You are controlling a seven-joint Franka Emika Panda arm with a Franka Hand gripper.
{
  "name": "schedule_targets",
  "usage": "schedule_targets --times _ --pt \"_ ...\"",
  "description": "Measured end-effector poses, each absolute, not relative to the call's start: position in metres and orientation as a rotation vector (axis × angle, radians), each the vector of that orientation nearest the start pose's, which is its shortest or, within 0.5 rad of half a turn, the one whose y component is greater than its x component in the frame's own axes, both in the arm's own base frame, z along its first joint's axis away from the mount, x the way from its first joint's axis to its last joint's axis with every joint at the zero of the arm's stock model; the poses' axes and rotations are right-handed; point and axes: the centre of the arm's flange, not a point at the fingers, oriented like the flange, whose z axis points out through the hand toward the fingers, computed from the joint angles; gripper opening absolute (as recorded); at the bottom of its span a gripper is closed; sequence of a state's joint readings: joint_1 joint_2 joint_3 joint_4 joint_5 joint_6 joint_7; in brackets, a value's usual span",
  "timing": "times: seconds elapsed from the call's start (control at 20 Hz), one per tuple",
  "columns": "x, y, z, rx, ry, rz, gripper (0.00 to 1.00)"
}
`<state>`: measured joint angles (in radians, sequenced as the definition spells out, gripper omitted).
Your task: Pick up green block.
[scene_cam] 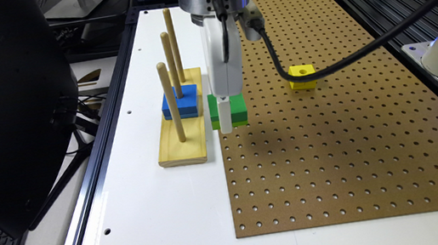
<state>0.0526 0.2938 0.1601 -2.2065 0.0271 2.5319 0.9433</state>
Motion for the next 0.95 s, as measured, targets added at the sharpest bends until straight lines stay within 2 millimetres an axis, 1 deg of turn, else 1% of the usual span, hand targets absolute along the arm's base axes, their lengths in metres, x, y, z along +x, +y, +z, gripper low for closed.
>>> schedule_targets --times 0.1,0.25,0.35,0.55,0.6,0.65,0.8,0.9,0.95 --pt "0.546 0.118 0.266 -2.852 1.137 -0.004 0.00" --pt "0.542 0.118 0.298 -2.860 1.138 -0.009 0.00" --pt "0.540 0.118 0.307 -2.864 1.139 -0.008 0.00" --pt "0.539 0.120 0.318 -2.859 1.140 -0.023 0.00" --pt "0.539 0.120 0.325 -2.859 1.141 -0.028 0.00" --pt "0.537 0.120 0.339 -2.860 1.141 -0.035 0.00" --pt "0.530 0.118 0.369 -2.868 1.148 -0.036 0.00" --pt "0.527 0.114 0.377 -2.871 1.158 -0.034 0.00" --pt "0.527 0.110 0.377 -2.871 1.166 -0.030 0.00"
